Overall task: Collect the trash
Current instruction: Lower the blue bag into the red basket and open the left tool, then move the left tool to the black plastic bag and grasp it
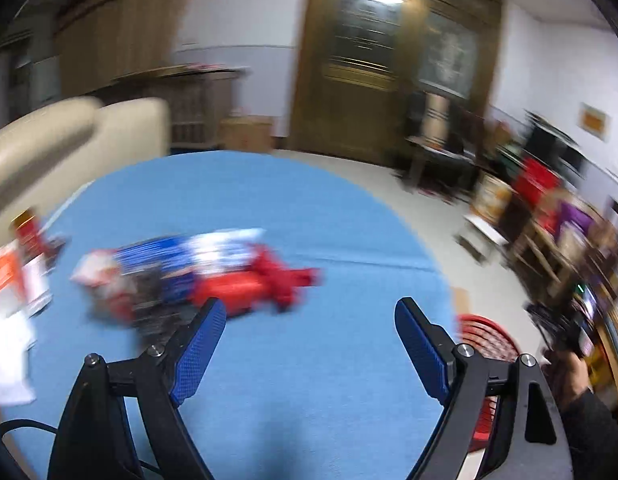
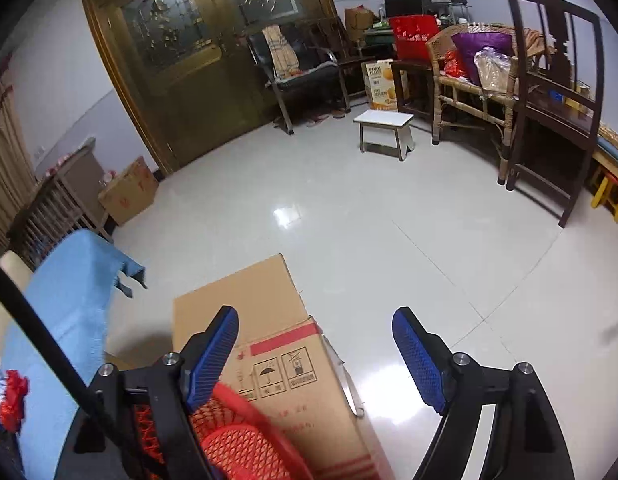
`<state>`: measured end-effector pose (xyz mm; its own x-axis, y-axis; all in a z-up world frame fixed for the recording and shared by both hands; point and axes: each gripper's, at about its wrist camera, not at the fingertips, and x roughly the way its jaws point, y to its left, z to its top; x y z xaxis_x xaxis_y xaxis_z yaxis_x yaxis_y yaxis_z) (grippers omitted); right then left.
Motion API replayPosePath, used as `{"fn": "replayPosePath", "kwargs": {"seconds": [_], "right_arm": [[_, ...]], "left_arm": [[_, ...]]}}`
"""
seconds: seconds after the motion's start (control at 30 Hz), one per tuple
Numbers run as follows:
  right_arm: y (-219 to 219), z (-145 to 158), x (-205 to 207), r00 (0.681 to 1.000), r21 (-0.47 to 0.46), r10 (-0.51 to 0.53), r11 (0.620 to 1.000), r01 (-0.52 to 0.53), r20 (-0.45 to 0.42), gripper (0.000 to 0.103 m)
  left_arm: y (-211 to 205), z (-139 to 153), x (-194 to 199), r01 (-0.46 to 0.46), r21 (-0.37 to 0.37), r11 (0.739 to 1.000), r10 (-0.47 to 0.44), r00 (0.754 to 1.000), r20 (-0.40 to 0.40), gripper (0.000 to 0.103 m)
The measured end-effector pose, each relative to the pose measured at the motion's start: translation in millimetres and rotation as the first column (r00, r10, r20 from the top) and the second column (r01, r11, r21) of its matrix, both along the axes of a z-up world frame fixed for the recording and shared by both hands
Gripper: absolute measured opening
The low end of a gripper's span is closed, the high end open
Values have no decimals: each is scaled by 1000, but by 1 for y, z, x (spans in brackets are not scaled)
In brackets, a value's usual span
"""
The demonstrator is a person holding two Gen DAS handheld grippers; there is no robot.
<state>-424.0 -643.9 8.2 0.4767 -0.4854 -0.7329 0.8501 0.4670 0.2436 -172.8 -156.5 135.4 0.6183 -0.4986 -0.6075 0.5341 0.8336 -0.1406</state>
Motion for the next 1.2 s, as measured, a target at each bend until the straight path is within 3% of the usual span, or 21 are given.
{"fn": "replayPosePath", "kwargs": {"seconds": [0.1,0.27,0.5,0.67,0.8,0.9,1.07,1.2], "right_arm": [[-2,-14,12,999,15,19,1000,-19,-31,82],[9,-32,22,996,24,39,999,-37,-82,82],[37,-42,6,998,79,16,997,-11,-64,82],[50,-45,-3,993,62,19,998,-11,-120,82],[49,-22,-21,993,15,-55,998,57,-109,82],[58,14,-26,996,-54,-63,997,60,-58,82],[96,70,-4,998,-145,65,987,-62,18,85],[141,93,29,974,-190,222,959,-211,37,85]], "left_arm": [[56,-9,18,-149,-2,989,149,989,-14,87],[122,-27,39,-296,-6,955,295,954,-54,87],[143,-40,46,-328,-11,945,326,943,-71,87],[145,-47,46,-300,-16,954,297,950,-96,87],[132,-53,51,-273,-19,962,269,957,-110,87],[112,-58,63,-265,-12,964,262,958,-118,87],[78,-69,84,-255,38,966,257,961,-101,87],[63,-85,100,-267,73,961,275,952,-137,87]]}}
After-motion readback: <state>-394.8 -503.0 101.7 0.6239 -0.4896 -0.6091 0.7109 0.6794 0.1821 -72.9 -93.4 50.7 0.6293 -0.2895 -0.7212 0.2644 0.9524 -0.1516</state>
